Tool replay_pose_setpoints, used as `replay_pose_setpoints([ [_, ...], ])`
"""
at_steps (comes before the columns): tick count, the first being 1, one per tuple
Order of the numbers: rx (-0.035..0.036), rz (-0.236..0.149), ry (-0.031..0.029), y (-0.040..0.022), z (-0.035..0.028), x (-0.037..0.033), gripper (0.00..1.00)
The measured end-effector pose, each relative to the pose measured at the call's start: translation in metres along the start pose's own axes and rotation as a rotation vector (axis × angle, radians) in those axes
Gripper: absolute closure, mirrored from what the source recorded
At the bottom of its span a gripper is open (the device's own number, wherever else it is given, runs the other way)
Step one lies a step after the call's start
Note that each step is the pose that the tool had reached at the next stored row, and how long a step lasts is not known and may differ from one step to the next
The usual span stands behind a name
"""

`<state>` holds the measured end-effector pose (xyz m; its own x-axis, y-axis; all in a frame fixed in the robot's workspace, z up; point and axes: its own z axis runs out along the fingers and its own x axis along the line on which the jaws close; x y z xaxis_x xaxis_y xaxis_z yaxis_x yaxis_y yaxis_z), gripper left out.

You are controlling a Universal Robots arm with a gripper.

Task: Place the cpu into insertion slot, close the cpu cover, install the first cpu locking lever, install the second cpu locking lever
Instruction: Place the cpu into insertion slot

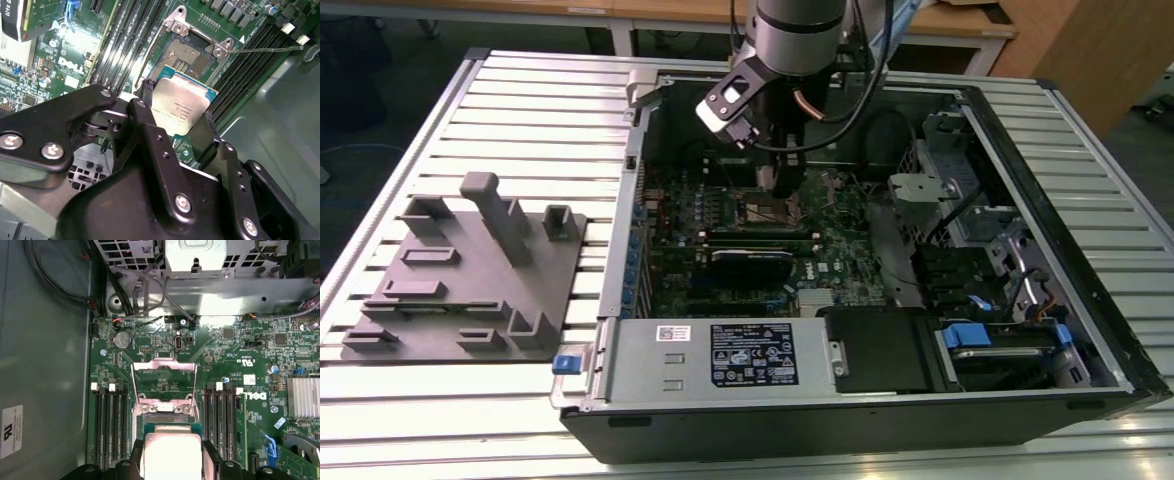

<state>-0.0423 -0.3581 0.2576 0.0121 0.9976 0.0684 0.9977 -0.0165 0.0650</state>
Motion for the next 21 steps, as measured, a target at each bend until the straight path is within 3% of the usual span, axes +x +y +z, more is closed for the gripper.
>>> replay_pose_setpoints([
  [14, -0.0001, 0.0, 0.0003, -0.0001, 0.0015, 0.0, 0.46],
  [21, 0.001, -0.015, 0.0018, -0.0012, 0.0126, -0.0007, 0.46],
])
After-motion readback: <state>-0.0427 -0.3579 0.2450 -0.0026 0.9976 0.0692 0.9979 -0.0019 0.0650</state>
